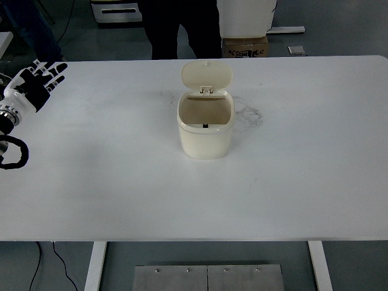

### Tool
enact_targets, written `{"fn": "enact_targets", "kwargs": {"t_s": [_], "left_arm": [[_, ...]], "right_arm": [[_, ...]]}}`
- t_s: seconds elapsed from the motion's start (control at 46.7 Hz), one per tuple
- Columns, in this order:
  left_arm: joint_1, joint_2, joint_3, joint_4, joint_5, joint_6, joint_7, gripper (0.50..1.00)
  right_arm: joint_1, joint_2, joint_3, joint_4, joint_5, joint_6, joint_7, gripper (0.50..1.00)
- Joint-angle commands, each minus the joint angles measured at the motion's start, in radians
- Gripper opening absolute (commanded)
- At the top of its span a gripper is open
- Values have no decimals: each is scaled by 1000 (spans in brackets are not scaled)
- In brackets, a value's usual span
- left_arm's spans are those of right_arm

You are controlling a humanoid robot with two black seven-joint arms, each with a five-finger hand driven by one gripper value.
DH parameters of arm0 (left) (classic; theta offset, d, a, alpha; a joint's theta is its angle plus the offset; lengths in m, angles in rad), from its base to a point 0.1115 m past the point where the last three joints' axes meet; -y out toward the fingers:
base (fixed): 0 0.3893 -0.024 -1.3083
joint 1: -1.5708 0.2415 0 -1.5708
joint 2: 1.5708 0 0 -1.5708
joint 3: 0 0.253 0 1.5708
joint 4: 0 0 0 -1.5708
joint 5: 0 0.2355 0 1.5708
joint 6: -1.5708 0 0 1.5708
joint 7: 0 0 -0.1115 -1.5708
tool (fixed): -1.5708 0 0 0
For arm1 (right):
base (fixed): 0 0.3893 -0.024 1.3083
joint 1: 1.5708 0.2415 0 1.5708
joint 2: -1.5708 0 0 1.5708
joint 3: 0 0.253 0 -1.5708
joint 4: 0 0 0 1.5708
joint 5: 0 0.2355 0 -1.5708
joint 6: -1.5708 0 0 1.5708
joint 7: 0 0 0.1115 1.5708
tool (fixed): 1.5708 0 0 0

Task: Open trash can

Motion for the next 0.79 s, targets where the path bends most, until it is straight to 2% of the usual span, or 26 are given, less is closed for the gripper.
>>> {"fn": "enact_targets", "kwargs": {"t_s": [0.0,0.771], "left_arm": [[19,0,-4,2,-43,0,-2,1000],[86,2,-22,2,-74,3,-2,1000]], "right_arm": [[1,0,0,0,0,0,0,991],[1,0,-2,5,0,0,0,991]]}}
